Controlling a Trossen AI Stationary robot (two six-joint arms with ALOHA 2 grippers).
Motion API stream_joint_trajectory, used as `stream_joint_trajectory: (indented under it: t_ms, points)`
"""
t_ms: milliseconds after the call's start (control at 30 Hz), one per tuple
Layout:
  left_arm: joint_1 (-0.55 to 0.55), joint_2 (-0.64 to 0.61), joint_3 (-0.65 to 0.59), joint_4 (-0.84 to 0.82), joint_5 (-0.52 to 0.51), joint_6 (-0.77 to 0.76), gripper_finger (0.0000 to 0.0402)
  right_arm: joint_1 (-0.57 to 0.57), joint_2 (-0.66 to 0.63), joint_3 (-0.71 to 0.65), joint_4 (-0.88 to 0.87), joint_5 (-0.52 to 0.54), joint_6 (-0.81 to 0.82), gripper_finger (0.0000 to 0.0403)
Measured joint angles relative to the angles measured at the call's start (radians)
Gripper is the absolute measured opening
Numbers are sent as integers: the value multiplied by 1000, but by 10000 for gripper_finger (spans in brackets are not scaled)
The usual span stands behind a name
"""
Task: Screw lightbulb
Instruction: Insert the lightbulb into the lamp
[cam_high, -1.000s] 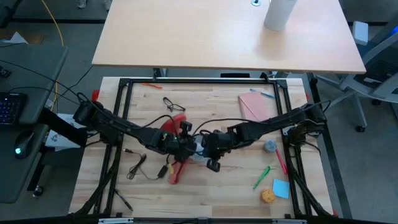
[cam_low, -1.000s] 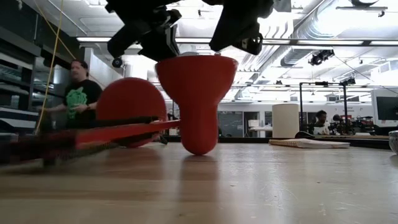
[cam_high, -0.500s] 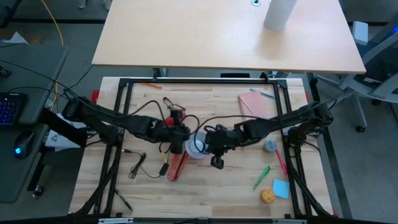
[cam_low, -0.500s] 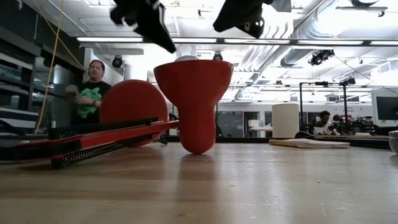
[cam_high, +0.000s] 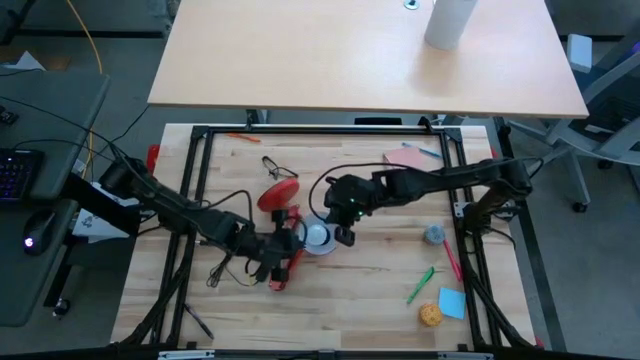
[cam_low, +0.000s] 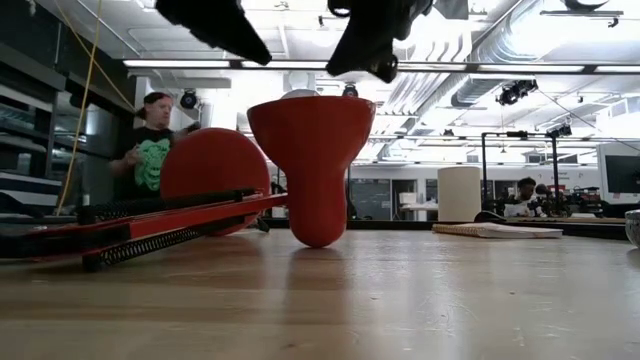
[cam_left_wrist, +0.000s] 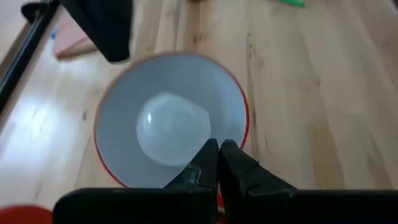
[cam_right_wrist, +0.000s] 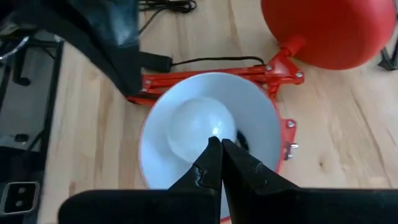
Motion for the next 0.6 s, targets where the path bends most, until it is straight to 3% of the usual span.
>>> stream_joint_trajectory:
  t_ms: [600]
  points:
    - [-7, 0, -12, 19, -45, -2, 0, -39, 1, 0, 48, -47, -13, 0]
